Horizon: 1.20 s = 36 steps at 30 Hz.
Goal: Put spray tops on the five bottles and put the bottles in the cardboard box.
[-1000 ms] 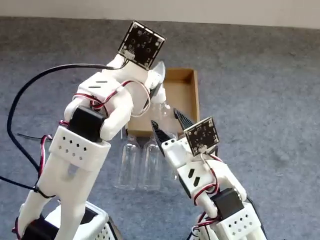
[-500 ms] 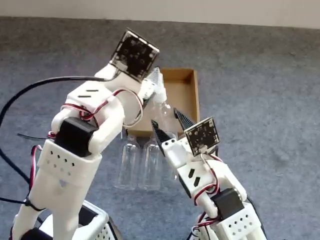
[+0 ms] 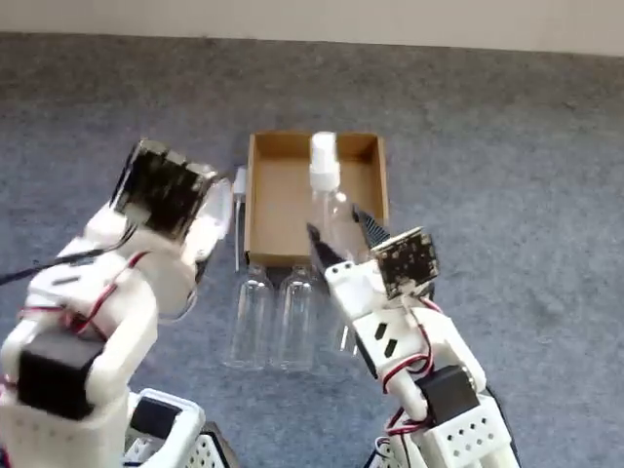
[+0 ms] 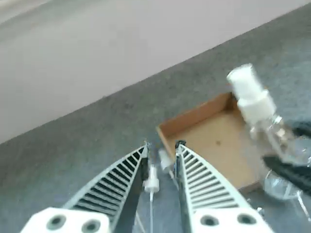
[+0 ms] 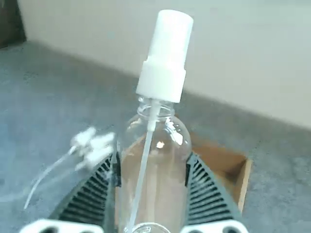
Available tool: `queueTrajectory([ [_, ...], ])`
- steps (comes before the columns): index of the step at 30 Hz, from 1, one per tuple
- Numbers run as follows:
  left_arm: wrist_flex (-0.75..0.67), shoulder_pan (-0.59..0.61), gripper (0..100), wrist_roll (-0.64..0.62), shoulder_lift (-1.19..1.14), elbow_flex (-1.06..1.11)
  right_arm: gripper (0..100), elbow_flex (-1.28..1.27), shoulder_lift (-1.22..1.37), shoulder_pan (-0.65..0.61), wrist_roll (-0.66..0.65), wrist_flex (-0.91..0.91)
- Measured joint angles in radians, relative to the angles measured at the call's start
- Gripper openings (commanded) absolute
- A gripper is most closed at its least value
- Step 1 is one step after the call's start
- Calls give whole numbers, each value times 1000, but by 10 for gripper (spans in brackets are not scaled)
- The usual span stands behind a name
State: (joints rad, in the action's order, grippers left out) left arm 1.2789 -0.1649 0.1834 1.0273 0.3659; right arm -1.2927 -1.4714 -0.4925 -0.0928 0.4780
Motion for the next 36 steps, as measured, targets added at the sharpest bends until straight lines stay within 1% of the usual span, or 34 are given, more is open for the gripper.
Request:
queueTrajectory([
  [2,-32,64,95,0,61,135,4,6,14,12,0,-57],
  [4,-87,97,100,0,101,287,4,38,80,12,0,-75],
  [7,-155,100,168,0,146,493,4,144,239,15,8,-87],
  [9,-196,94,216,0,176,588,4,238,373,15,40,-103],
  [11,-232,61,226,-8,207,655,4,334,502,2,63,-124],
  [13,-265,28,225,-31,239,700,4,422,623,-43,72,-130],
  [17,-330,20,228,-44,290,747,4,543,824,-137,75,-137],
  [20,-381,14,228,-44,304,776,4,594,914,-170,75,-137],
  [27,-511,17,224,-44,292,839,4,617,928,-175,75,-135],
  [32,-589,11,224,-46,206,852,4,618,848,-172,81,0],
  [36,-605,14,224,-46,166,852,4,618,786,-172,81,35],
])
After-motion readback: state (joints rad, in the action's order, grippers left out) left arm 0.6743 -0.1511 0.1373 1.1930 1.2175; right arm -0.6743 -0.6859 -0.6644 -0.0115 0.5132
